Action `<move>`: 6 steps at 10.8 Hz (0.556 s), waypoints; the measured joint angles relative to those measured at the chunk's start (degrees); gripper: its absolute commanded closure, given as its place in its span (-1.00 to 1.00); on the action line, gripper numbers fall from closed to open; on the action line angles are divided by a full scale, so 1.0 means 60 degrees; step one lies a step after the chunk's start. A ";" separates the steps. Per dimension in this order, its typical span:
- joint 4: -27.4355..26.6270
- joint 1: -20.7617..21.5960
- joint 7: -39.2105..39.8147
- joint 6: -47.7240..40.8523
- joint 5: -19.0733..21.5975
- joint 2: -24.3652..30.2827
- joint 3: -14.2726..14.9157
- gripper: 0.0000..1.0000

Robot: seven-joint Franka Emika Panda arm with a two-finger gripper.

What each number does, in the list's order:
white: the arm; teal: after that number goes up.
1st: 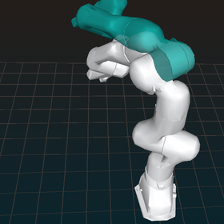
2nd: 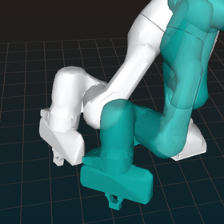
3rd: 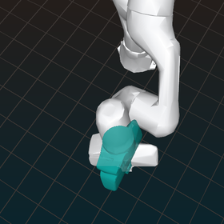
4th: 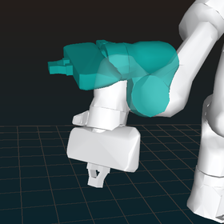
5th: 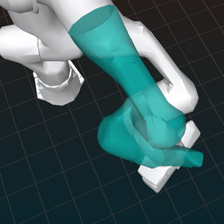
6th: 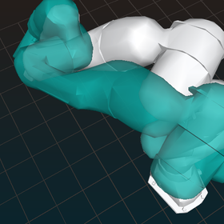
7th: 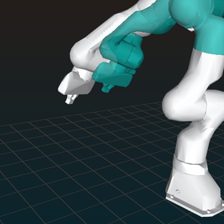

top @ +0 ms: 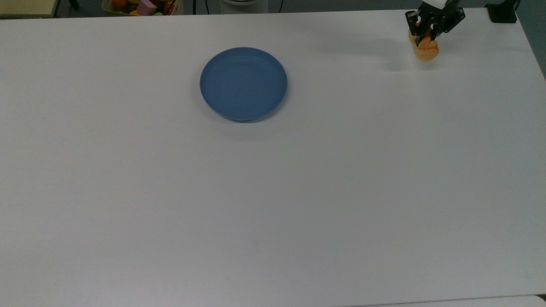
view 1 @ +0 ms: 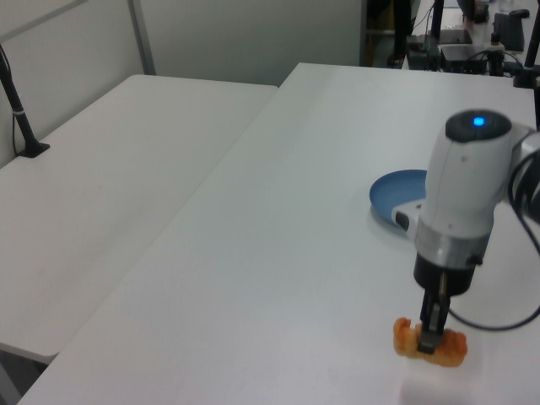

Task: Put the bread on the table
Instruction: 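Carry the bread roll away from the plate and lower it to the table, then open the gripper to release the bread roll on the table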

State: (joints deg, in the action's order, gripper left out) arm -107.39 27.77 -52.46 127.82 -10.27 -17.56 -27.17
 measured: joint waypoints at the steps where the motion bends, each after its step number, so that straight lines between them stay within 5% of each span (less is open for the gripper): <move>1: 0.0003 0.0049 -0.0299 0.0198 -0.0318 -0.0271 0.0000 0.32; 4: 0.0020 0.0051 -0.0686 0.0630 -0.0790 -0.0860 0.0025 -0.09; 5: 0.0032 0.0048 -0.0749 0.0653 -0.0893 -0.0952 0.0027 -0.43; 6: 0.0038 0.0049 -0.0766 0.0654 -0.0932 -0.0985 0.0027 -0.99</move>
State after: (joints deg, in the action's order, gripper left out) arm -107.16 28.06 -57.06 131.75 -15.86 -23.47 -27.01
